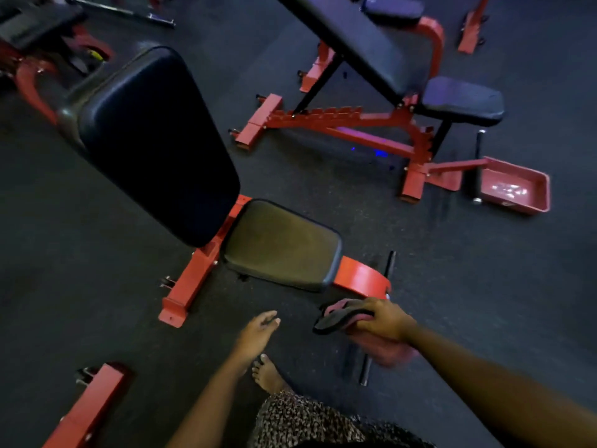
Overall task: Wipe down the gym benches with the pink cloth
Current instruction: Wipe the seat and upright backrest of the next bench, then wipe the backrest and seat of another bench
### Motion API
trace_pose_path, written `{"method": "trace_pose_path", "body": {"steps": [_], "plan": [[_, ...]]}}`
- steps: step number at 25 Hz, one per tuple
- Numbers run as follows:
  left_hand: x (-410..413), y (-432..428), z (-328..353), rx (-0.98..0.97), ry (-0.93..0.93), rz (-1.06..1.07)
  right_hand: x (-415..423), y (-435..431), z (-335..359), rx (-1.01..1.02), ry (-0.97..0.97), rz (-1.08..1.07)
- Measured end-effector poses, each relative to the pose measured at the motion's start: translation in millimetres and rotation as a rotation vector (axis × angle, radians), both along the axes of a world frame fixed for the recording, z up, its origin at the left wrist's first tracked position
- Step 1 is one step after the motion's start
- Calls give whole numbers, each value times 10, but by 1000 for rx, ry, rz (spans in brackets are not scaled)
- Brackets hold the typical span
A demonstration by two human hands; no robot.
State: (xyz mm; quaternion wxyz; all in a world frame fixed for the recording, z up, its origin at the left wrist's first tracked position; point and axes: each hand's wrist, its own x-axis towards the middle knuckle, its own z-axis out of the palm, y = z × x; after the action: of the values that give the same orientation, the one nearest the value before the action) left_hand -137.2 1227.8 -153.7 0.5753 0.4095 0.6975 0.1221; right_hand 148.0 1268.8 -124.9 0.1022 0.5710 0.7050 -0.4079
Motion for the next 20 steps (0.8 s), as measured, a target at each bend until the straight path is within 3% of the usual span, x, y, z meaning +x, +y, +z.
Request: {"method": "trace_pose_path", "body": {"steps": [3, 6, 10, 15, 20], "plan": [[534, -256, 214, 81, 19, 64, 763, -437, 122, 71, -22, -66], [1316, -504, 371, 147, 30, 39, 1641, -1043, 194, 67, 31, -326], [2503, -595, 472, 152, -62, -85, 2734, -1865, 225, 80, 52, -690], [3847, -325, 358, 147, -101, -462, 3795, -2486, 141, 145, 41, -1184], [4627, 169, 192, 161, -114, -506, 4561, -2395, -27, 114, 25, -1463]]}}
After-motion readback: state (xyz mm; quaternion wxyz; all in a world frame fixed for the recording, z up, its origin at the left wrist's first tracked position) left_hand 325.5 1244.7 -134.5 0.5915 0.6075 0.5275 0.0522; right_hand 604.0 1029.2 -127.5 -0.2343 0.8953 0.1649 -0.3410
